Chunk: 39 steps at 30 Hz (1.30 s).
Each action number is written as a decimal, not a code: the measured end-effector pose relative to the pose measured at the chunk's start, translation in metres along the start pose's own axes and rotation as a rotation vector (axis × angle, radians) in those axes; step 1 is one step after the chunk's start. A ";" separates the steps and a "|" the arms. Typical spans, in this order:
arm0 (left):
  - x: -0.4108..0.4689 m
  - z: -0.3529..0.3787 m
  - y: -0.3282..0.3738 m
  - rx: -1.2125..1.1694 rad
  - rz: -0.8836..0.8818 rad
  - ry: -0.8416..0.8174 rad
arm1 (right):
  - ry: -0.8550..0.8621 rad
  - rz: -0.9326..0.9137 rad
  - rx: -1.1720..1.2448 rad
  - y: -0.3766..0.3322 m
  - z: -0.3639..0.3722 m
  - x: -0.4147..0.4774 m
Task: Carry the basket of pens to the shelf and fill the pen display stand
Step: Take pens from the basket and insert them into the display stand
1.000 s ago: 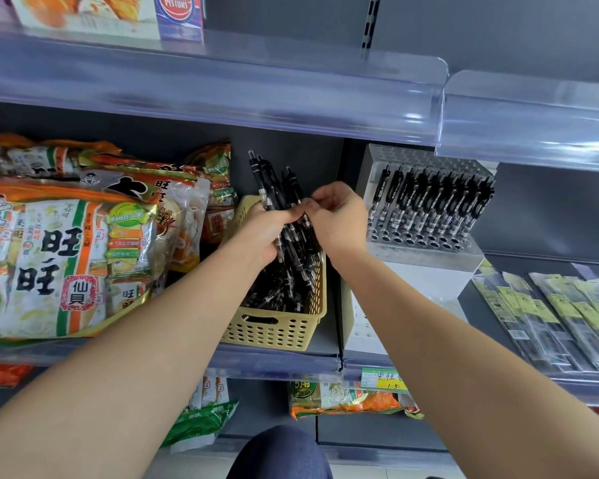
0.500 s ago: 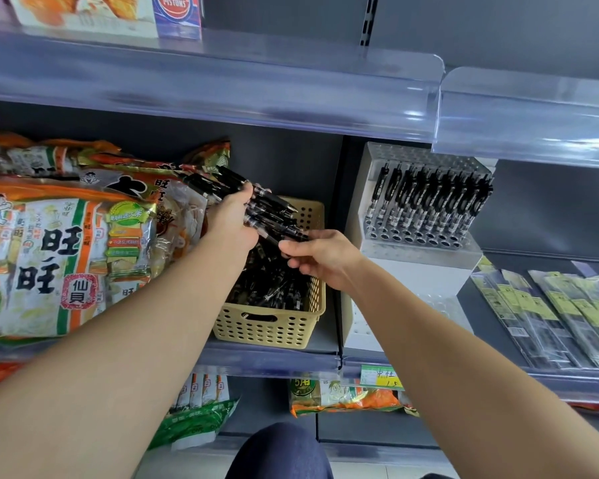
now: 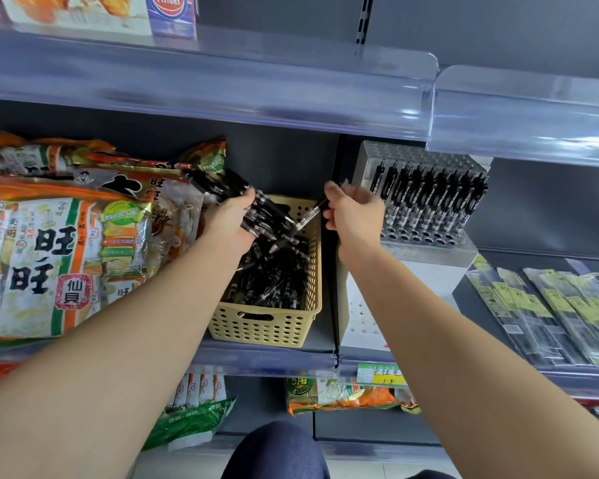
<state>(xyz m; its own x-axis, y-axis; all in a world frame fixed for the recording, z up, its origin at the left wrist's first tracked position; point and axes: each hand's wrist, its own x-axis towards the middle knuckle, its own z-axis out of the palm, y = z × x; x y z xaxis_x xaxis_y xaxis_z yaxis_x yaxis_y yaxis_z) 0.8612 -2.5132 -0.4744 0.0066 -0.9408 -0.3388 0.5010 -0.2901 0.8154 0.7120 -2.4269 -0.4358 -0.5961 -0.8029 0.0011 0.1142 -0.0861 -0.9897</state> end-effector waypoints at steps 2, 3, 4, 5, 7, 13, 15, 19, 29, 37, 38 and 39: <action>-0.009 0.004 -0.004 0.097 0.015 -0.134 | -0.046 -0.096 -0.051 -0.003 0.003 -0.002; -0.014 0.006 -0.006 0.175 0.027 -0.155 | -0.074 -0.133 -0.074 -0.005 0.004 -0.003; -0.018 0.011 -0.008 0.231 0.036 -0.184 | -0.104 -0.160 -0.087 -0.008 0.005 -0.004; -0.024 0.015 -0.009 0.269 0.042 -0.205 | -0.136 -0.181 -0.098 -0.010 0.005 -0.004; -0.030 0.021 -0.011 0.292 0.051 -0.232 | -0.185 -0.207 -0.122 -0.015 0.005 -0.002; -0.048 0.031 -0.009 0.246 0.059 -0.320 | -0.218 -0.160 -0.200 -0.020 0.010 0.001; -0.054 0.034 -0.008 0.230 0.062 -0.327 | -0.199 -0.186 -0.241 -0.016 0.012 0.001; -0.057 0.032 -0.009 0.206 0.050 -0.396 | -0.165 -0.155 -0.231 -0.011 0.017 0.001; -0.050 0.025 -0.013 0.192 0.046 -0.459 | -0.167 -0.042 -0.255 -0.008 0.023 0.005; -0.017 0.014 -0.015 0.119 -0.013 -0.229 | -0.273 0.036 -0.090 0.005 0.019 0.002; -0.013 0.012 -0.013 0.095 -0.032 -0.179 | -0.233 0.016 -0.145 0.012 0.019 0.003; -0.008 0.010 -0.011 0.075 -0.049 -0.131 | -0.199 0.018 -0.202 0.019 0.019 0.007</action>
<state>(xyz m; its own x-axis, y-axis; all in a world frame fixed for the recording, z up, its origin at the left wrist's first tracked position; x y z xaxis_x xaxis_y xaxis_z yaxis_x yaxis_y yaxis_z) 0.8470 -2.5047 -0.4759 -0.1317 -0.9385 -0.3192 0.4321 -0.3441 0.8336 0.7255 -2.4451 -0.4520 -0.4256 -0.9049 -0.0086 -0.0488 0.0325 -0.9983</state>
